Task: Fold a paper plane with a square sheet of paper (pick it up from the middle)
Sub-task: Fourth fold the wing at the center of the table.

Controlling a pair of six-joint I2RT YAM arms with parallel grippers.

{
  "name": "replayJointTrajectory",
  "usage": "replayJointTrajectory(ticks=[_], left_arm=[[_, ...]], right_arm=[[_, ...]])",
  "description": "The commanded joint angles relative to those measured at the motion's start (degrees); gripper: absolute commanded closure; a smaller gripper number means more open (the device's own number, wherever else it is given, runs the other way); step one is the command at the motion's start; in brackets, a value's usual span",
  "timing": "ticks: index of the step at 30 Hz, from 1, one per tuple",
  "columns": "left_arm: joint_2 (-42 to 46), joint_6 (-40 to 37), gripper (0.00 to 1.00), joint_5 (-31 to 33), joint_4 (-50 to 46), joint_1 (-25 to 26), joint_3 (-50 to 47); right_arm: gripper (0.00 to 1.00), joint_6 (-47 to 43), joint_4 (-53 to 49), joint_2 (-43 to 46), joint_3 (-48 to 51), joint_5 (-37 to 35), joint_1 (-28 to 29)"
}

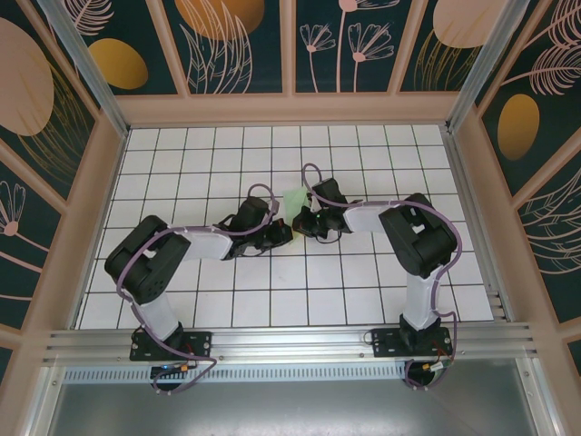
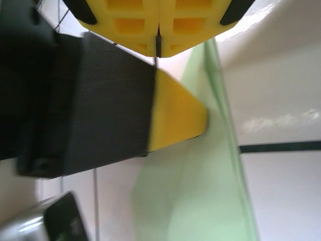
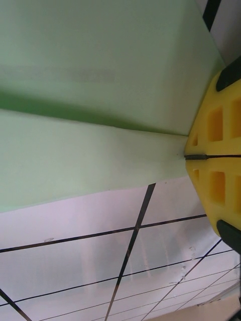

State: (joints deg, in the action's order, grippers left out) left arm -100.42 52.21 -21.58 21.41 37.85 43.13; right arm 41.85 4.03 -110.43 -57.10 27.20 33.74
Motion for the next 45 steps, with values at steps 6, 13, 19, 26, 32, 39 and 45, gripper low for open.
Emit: replayJointTrajectory(ticks=[6, 13, 19, 26, 32, 39, 45], left_arm=[[-2.5, -0.2, 1.0, 3.9, 0.5, 0.3, 1.3], [-3.5, -0.6, 1.0, 5.8, 1.3, 0.3, 0.9], [-4.5, 0.3, 1.0, 4.0, 4.3, 0.2, 1.2], [-6.2, -0.3, 1.0, 4.5, 0.3, 0.3, 1.8], [-7.5, -1.4, 1.0, 6.1, -5.5, 0.3, 2.0], [-7.3, -3.3, 1.0, 7.0, -9.0, 0.3, 2.2], [-7.3, -4.0, 1.0, 7.1, -10.0, 0.2, 2.7]], right_arm=[[0.94, 1.9, -3.2, -3.4, 2.5, -0.5, -0.5], [0.95, 2.7, -1.5, -3.4, 3.1, 2.6, -1.0], [0.95, 3.5, -0.7, -3.1, 3.5, 4.7, -1.2], [0.95, 5.4, 1.5, -1.4, 3.9, 8.4, -2.1], [0.94, 4.2, 1.5, 1.0, 1.7, 9.6, -4.4], [0.92, -1.0, 1.5, 1.7, -1.8, 8.3, -7.2], [0.92, -4.1, -1.1, -2.5, -6.3, 6.5, -7.2]])
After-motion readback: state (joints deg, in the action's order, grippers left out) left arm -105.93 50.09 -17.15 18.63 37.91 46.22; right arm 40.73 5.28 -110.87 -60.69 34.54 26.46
